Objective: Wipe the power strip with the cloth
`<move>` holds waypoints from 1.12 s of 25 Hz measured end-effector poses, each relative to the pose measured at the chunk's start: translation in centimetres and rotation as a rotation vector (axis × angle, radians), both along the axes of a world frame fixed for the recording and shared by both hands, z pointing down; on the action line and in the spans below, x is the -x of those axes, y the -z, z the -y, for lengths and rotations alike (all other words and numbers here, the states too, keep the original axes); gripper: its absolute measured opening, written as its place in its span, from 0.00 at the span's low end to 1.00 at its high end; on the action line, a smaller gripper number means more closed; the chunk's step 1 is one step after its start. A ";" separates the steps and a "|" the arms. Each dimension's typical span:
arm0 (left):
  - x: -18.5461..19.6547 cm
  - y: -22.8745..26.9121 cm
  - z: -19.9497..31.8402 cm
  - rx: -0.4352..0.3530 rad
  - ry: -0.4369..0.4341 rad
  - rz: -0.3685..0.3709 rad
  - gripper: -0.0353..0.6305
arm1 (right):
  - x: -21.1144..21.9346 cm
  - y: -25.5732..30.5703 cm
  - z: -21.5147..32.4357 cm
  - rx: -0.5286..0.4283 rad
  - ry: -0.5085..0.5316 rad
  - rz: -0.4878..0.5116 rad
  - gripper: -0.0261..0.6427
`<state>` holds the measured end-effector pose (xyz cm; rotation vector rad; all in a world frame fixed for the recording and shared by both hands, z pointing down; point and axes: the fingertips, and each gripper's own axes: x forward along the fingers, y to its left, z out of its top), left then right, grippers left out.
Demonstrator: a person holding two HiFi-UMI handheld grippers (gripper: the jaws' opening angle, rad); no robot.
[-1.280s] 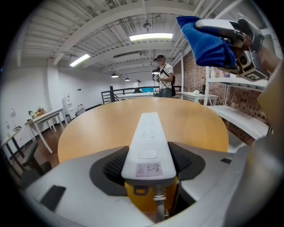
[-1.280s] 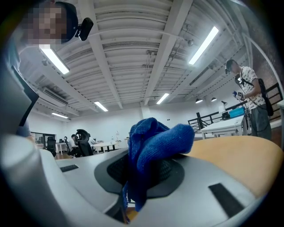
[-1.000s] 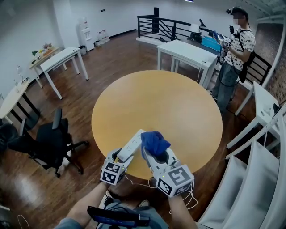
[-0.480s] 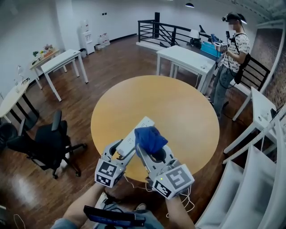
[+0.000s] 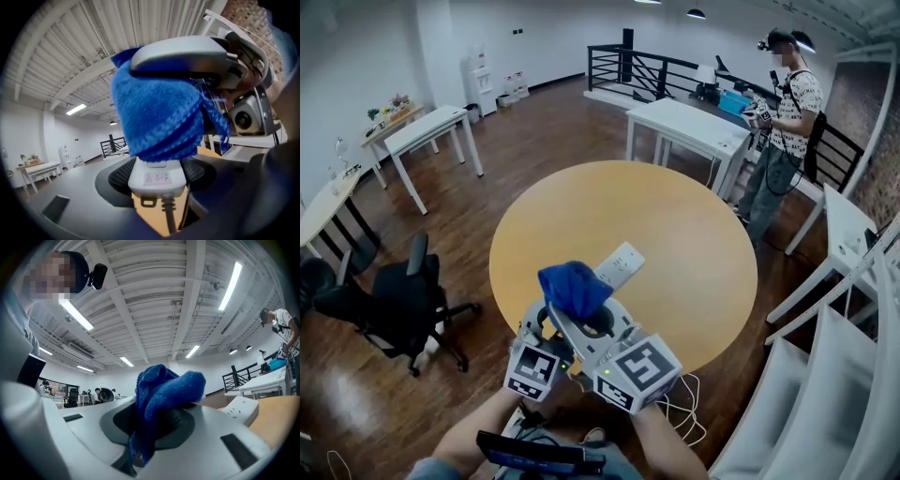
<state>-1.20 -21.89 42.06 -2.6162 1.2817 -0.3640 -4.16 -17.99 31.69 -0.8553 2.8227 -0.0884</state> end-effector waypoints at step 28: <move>0.4 2.6 -3.2 -0.034 -0.025 -0.015 0.49 | -10.8 6.6 6.0 -0.116 -0.266 0.025 0.14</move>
